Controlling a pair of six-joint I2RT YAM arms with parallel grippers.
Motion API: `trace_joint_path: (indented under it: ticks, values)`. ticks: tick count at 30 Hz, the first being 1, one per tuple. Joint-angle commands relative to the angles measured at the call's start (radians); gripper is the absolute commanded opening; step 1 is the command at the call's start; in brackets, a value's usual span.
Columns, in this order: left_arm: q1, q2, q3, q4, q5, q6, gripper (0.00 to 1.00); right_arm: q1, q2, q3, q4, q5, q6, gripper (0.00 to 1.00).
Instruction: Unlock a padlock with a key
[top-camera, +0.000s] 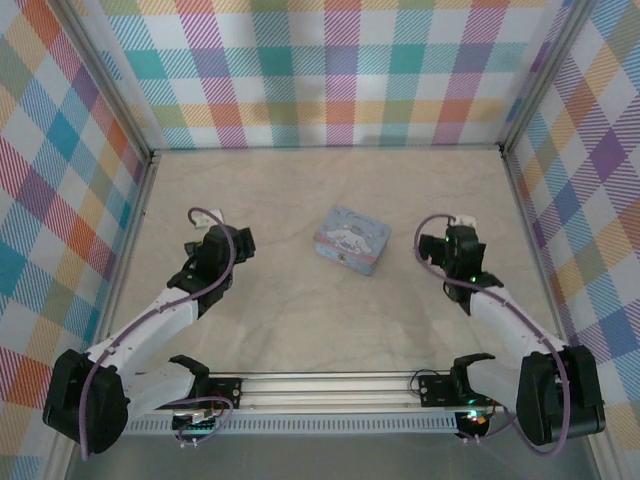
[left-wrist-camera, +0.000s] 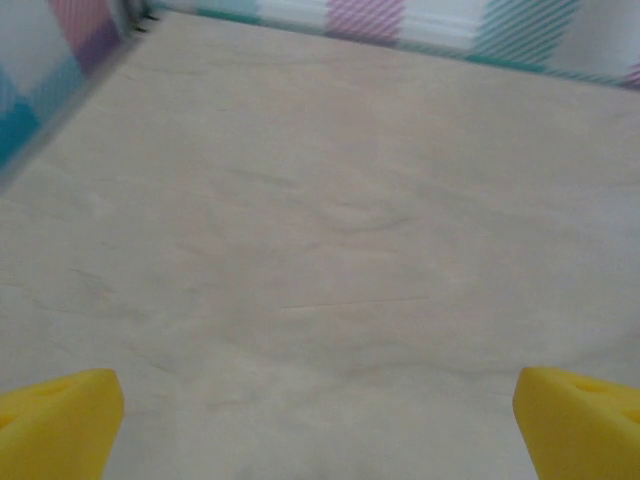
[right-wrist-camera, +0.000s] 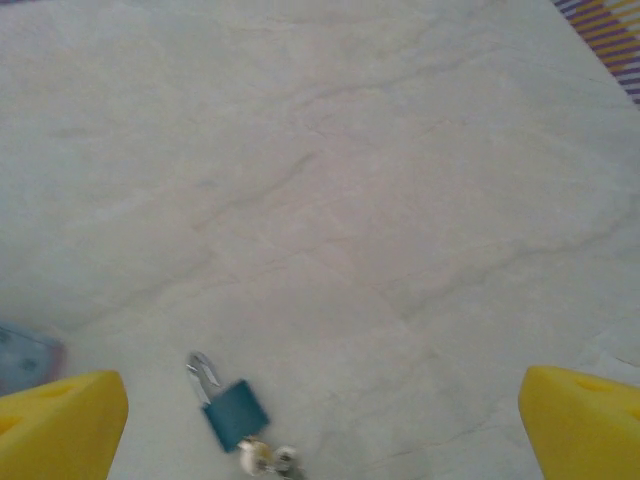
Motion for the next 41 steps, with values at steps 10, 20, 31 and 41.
trace_joint_path:
  ticks: [10, 20, 31, 41]
  values:
    - [0.225, 0.289, -0.162, 0.636, 0.075, 0.205, 1.00, -0.063, 0.303, -0.100, 0.710, 0.081, -0.107, 1.00]
    - [0.239, 0.511, -0.229, 0.986, 0.212, 0.289, 1.00, -0.185, 0.414, -0.094, 0.771, -0.306, -0.103, 1.00]
    - [0.262, 0.502, -0.200, 0.913, 0.243, 0.265, 1.00, -0.153, 0.444, -0.070, 0.760, -0.263, -0.132, 1.00]
    - [0.265, 0.500, -0.199, 0.909, 0.247, 0.263, 1.00, -0.152, 0.445, -0.068, 0.762, -0.263, -0.134, 1.00]
